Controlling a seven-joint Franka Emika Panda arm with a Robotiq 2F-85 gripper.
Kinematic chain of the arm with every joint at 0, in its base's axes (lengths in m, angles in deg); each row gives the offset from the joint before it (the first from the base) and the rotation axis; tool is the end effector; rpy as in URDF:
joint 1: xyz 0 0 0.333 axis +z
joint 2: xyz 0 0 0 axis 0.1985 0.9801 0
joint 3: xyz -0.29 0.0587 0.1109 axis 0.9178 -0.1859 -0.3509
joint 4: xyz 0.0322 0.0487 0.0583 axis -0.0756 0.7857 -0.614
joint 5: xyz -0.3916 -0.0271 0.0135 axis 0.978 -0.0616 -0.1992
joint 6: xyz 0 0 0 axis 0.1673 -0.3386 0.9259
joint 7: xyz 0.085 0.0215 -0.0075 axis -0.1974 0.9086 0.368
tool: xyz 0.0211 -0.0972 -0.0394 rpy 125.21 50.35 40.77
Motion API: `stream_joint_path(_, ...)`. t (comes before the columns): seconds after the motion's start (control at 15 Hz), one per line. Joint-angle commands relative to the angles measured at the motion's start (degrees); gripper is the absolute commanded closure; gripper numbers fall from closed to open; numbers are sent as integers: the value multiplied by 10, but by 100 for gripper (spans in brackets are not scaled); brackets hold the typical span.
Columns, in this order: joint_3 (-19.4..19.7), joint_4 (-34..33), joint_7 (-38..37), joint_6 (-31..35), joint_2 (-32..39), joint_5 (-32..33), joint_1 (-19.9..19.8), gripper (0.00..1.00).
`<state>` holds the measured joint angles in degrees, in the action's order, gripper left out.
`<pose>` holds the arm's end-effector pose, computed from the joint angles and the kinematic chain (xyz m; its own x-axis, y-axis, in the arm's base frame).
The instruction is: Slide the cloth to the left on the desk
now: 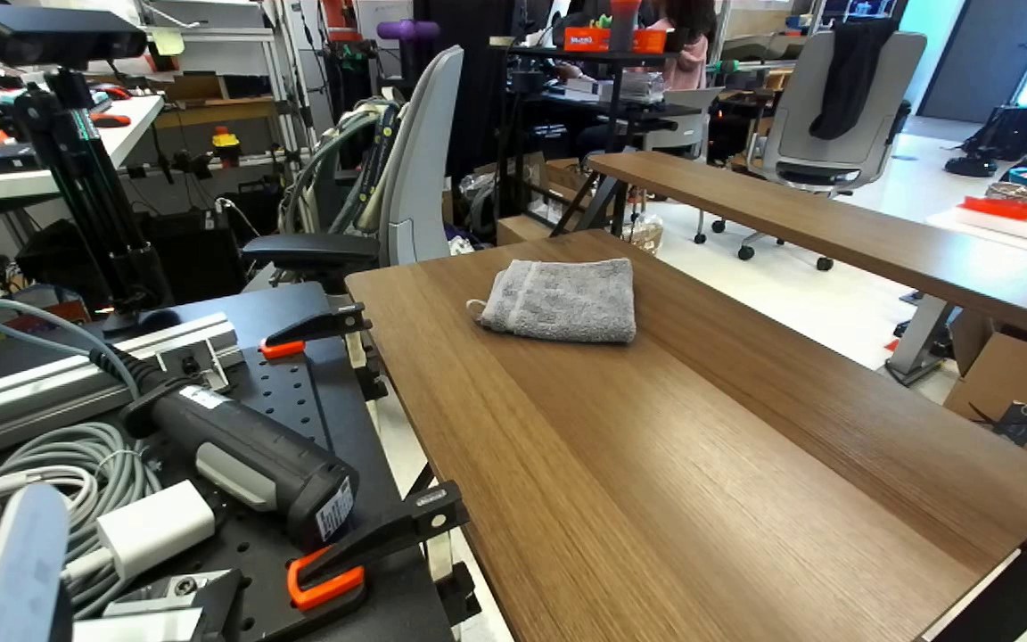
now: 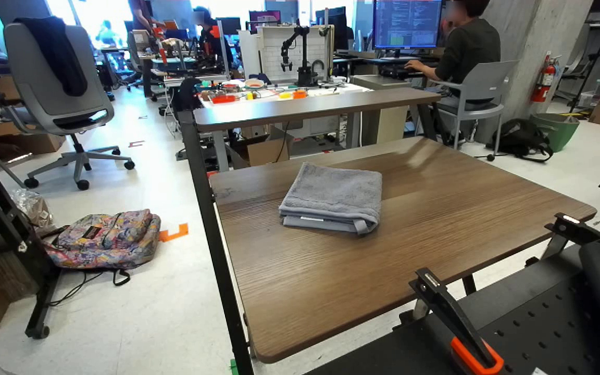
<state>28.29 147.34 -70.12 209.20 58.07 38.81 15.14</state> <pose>0.4737 0.1405 0.4263 0.9652 0.0312 0.2596 0.0172 -0.9983 0.0560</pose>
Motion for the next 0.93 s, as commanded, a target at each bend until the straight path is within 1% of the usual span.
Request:
stream_joint_path(0.0,-5,-29,-52,45,92,41,2,0)
stream_joint_path(0.2,8,-57,-86,71,170,72,12,0)
stream_joint_path(0.33,22,-84,-100,71,222,79,25,0)
stream_joint_path(0.67,63,-142,-95,72,331,56,64,0)
stream_joint_path(0.87,82,-178,-86,76,386,39,78,0)
